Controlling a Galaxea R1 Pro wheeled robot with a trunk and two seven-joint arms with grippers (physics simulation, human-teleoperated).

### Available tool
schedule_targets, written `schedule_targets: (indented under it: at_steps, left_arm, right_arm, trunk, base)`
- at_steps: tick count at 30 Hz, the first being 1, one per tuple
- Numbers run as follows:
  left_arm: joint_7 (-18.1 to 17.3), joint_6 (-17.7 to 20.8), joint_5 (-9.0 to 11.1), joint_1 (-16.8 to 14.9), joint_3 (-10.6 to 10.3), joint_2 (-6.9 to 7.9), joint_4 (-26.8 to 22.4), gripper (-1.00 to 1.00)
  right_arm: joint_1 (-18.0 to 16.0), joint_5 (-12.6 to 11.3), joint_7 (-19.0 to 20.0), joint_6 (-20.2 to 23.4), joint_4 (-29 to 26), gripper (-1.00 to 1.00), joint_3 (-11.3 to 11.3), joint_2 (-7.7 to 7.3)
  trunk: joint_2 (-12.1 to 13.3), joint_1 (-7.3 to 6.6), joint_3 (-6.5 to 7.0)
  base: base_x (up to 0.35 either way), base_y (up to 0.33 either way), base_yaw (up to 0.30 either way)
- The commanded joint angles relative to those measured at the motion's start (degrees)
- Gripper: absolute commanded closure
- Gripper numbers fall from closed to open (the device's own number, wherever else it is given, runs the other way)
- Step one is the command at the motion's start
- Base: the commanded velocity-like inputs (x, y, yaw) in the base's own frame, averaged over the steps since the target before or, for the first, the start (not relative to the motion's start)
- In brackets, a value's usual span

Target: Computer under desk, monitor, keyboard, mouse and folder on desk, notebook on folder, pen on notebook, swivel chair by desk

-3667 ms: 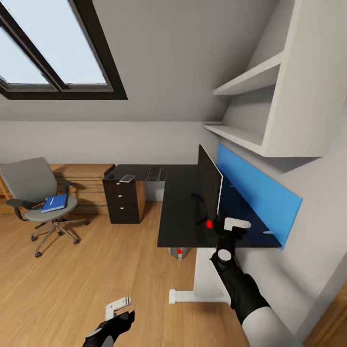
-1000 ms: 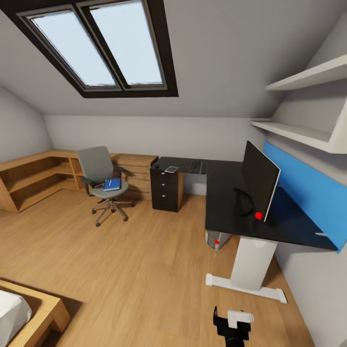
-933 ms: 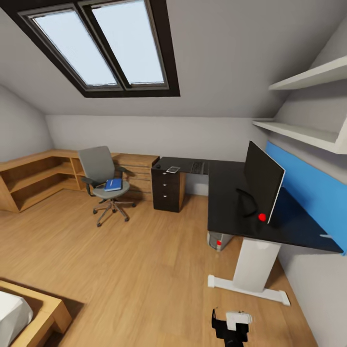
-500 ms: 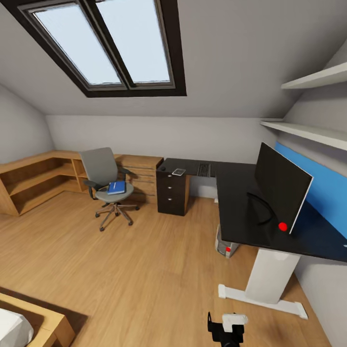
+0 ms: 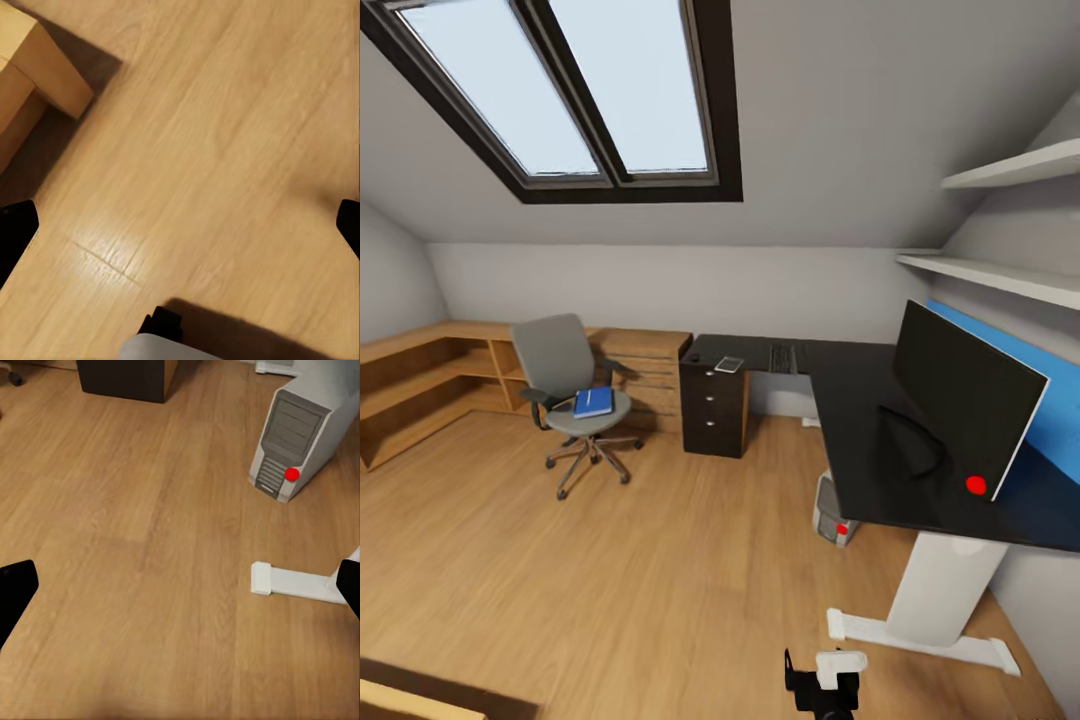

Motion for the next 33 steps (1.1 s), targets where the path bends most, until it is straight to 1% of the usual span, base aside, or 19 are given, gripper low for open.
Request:
schedule_targets:
  at_steps: [1, 9, 22, 26, 33]
  left_arm:
    - [0.32, -0.17, 0.38, -0.03, -0.49, 0.02, -0.03, -1.0]
    - [0.32, -0.17, 0.35, -0.03, -0.49, 0.02, 0.01, -1.0]
    - [0.32, -0.17, 0.4, -0.03, -0.4, 0.02, 0.02, -1.0]
    - [0.32, -0.17, 0.36, -0.03, -0.4, 0.02, 0.02, -1.0]
    - [0.32, -0.17, 0.4, -0.03, -0.4, 0.02, 0.02, -1.0]
  right_arm:
    - [-0.07, -0.24, -0.37, -0.13, 0.08, -1.0, 0.49, 0.02]
    - [-0.07, -0.24, -0.36, -0.14, 0.08, -1.0, 0.49, 0.09]
    - [-0.07, -0.24, -0.36, -0.13, 0.08, -1.0, 0.49, 0.11]
    - [-0.07, -0.24, -0.36, -0.13, 0.08, -1.0, 0.49, 0.15]
    - [-0.07, -0.27, -0.36, -0.13, 0.08, -1.0, 0.49, 0.19]
  trunk:
    - [-0.05, 0.03, -0.02]
    - [-0.05, 0.03, 0.29]
    - [-0.05, 0.03, 0.32]
    - [-0.05, 0.03, 0.32]
    - [-0.05, 0.03, 0.32]
  base:
    - [0.232, 0.269, -0.245]
    - [0.277, 0.215, -0.264]
    - [0.302, 0.18, -0.288]
    - [0.304, 0.181, -0.133]
    - [0.315, 0.149, -0.025]
